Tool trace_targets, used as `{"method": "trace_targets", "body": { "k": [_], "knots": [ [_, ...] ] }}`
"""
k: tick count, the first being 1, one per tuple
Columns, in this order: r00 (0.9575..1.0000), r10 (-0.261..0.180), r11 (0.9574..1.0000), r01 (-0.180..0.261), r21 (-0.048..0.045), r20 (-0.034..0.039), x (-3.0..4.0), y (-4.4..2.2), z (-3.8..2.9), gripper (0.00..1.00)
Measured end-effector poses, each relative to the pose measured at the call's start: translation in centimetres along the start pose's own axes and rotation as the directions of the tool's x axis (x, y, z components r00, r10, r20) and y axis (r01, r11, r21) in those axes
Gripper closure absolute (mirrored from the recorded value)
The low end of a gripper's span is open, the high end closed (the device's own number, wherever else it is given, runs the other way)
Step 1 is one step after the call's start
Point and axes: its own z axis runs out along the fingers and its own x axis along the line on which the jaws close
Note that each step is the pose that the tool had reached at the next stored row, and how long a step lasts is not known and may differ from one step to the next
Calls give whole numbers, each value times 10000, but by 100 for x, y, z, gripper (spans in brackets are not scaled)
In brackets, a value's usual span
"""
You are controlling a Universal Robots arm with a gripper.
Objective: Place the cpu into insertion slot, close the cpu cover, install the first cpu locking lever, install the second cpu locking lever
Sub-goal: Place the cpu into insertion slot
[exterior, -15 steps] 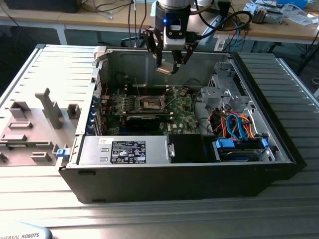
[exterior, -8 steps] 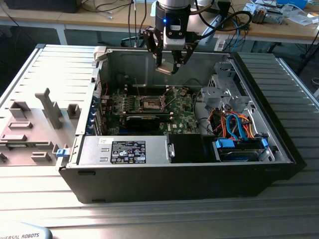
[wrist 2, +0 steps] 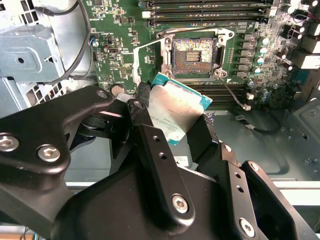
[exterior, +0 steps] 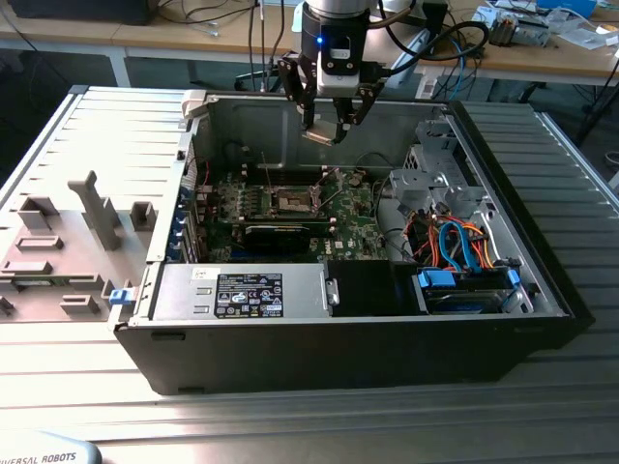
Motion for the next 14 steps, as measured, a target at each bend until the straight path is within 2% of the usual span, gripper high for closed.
{"method": "trace_targets", "body": {
  "k": [12, 14],
  "knots": [
    [10000, 46, 10000, -46, -1, 4, 0, 0, 0, 46],
    [9999, 162, 9999, -162, -3, 15, 0, 0, 0, 46]
  ]
}}
